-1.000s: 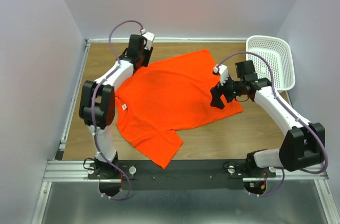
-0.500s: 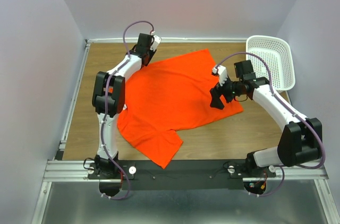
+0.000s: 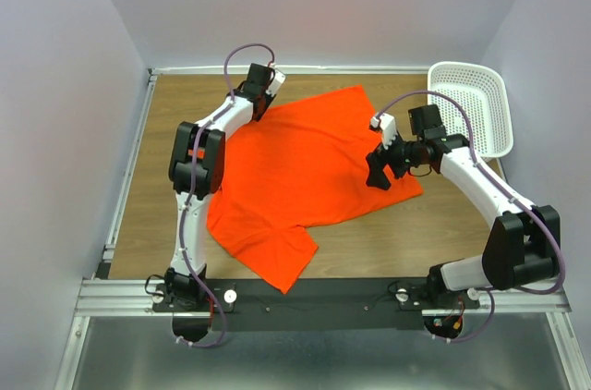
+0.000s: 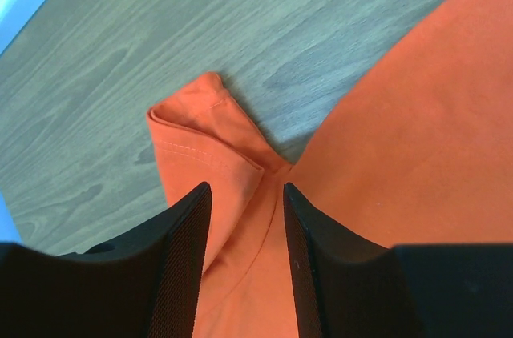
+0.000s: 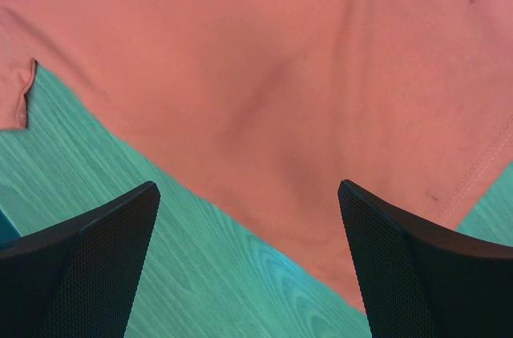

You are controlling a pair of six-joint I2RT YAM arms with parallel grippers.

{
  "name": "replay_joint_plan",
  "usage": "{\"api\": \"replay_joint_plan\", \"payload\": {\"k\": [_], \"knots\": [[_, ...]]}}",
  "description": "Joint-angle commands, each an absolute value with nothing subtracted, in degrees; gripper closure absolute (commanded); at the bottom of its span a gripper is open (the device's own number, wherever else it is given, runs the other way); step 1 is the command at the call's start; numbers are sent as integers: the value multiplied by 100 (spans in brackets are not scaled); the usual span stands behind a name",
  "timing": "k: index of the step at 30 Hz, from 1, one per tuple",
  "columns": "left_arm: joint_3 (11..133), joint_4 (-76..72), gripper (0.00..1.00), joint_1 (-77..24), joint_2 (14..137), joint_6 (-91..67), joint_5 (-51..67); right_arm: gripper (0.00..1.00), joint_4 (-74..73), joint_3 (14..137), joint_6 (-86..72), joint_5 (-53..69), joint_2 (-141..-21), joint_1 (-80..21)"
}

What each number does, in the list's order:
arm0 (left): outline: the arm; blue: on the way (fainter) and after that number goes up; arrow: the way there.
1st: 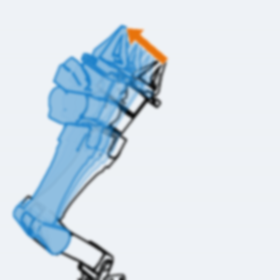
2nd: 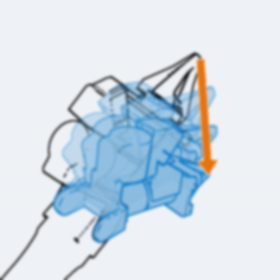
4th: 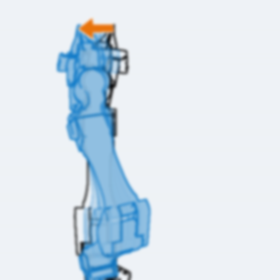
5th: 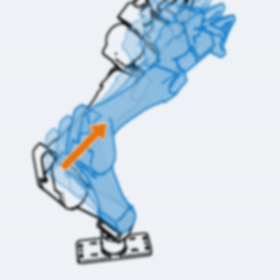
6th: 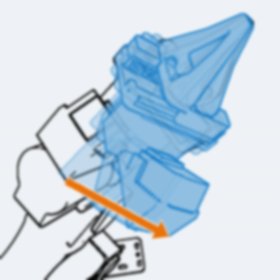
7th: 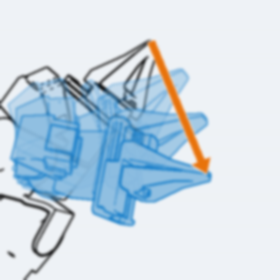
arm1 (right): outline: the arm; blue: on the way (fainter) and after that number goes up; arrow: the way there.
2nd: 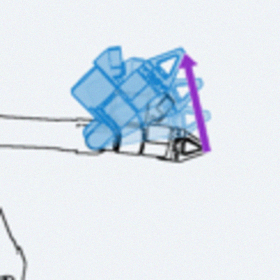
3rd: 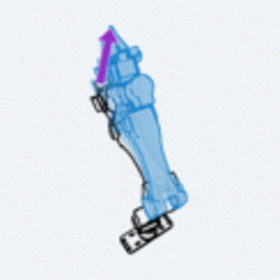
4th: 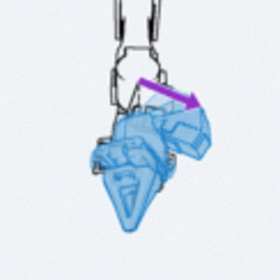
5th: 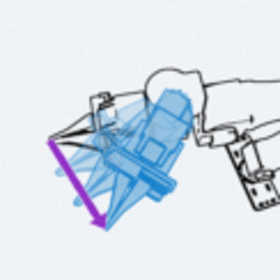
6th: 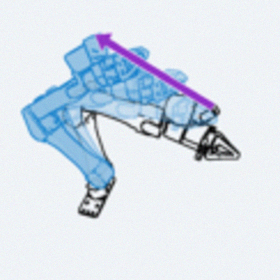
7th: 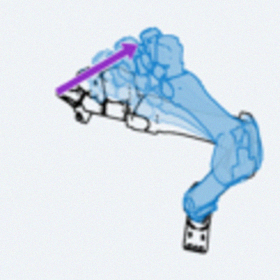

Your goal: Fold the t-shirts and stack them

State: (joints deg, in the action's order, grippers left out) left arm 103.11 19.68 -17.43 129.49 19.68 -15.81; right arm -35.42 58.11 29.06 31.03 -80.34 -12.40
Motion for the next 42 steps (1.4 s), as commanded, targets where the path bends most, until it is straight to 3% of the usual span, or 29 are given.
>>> {"api": "replay_joint_plan", "payload": {"k": [1, 14, 20, 23, 24, 26, 32, 37, 42], "knots": [[10494, 2162, 52, -1758, 13157, 1942, -1819, 0, -3480, 5827, 2979, 3269, -8068, -1178], [10802, 2241, 61, -1758, 13412, 1925, -2048, 0, -3480, 5810, 2962, 3296, -8007, -1125], [10916, 2250, 78, -1758, 13465, 1925, -2057, 0, -3480, 5836, 2944, 3252, -7998, -1107], [10916, 2232, 91, -1758, 13439, 1890, -2004, 0, -3472, 5932, 2927, 3120, -8007, -1081], [10899, 2241, 100, -1758, 13369, 1864, -1978, 0, -3472, 5985, 2918, 3085, -8016, -1064], [10829, 2189, 100, -1758, 13228, 1811, -1873, 0, -3428, 6125, 2813, 2910, -8164, -1046], [9907, 1504, 100, -1758, 11929, 1424, -1512, 0, -3155, 7784, 1575, 2276, -9821, -669], [9107, 1135, 100, -1670, 11067, 1029, -1284, 11, -3199, 9759, 775, 2487, -11643, -448], [8842, 1028, 100, -1486, 10890, 862, -994, 16, -3331, 11432, 414, 2469, -13102, -439]]}}
